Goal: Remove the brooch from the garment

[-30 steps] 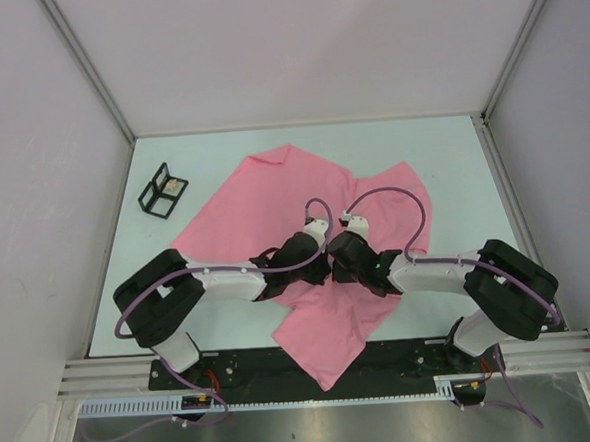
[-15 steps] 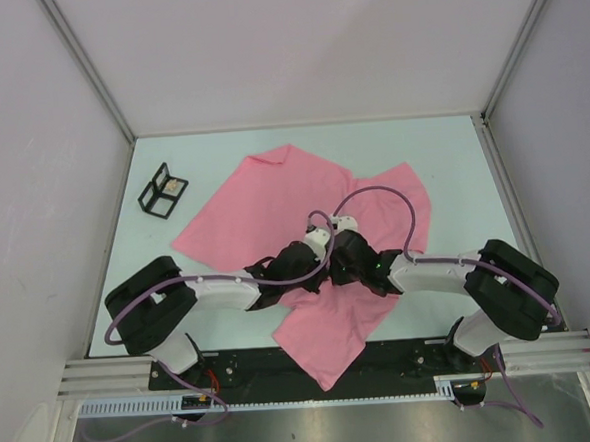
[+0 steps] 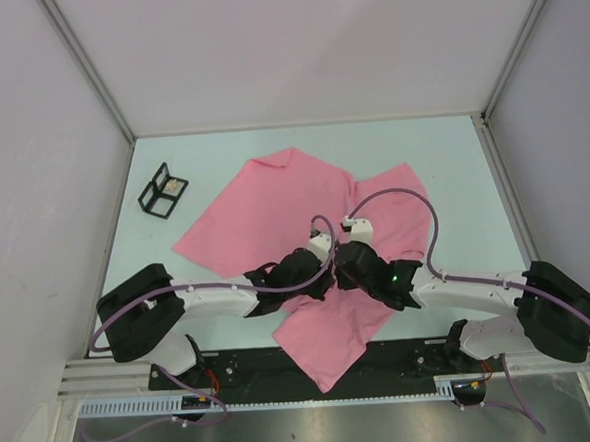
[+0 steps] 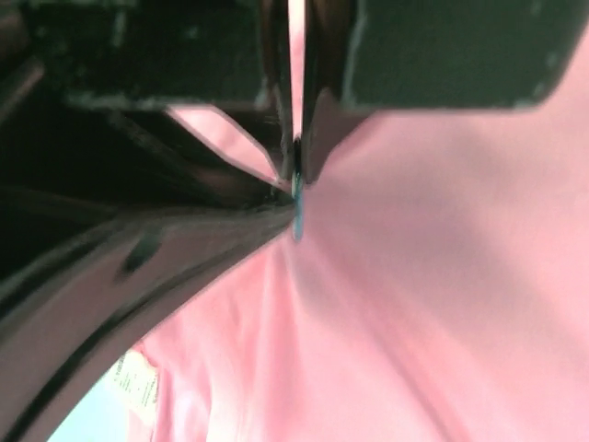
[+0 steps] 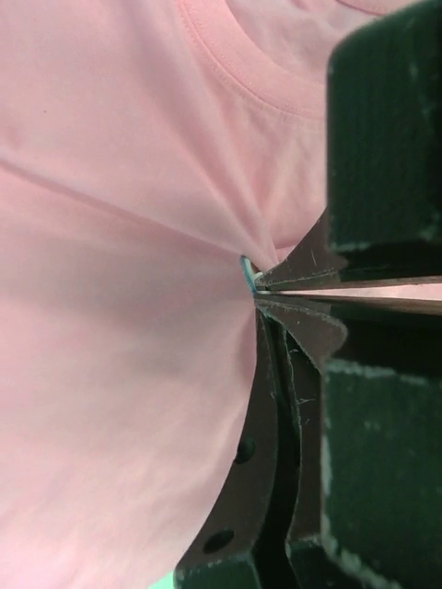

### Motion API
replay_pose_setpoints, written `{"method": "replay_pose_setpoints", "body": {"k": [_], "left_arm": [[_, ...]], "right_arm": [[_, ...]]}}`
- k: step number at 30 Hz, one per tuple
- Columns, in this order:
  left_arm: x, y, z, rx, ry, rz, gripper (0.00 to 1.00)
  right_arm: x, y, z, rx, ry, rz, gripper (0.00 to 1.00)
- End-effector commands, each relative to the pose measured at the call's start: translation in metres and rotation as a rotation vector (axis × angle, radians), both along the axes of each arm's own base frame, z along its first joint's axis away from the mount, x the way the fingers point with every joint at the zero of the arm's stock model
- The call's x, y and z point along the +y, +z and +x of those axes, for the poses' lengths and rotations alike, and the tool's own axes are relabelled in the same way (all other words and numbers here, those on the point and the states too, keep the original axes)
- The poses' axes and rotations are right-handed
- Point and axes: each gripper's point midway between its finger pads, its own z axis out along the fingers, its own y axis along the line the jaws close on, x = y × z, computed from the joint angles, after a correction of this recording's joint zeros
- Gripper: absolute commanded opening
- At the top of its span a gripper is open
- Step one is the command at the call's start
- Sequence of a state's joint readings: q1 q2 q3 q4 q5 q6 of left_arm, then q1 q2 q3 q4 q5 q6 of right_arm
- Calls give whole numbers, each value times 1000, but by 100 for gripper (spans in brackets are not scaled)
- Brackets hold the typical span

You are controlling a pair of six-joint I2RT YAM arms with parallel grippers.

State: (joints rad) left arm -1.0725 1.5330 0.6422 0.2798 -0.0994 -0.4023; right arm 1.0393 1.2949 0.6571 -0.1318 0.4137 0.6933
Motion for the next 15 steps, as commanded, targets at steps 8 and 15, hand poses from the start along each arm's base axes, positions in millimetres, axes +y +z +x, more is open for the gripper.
{"method": "replay_pose_setpoints", "body": {"k": [8,15], "left_arm": [[23,-21,-6,24,1,162,0],[19,-11,-6,7,-39,164,16]], "right_arm": [[-29,31,18,-14,-193,238,27],[-54,8,17,66,-191,257,29]]}}
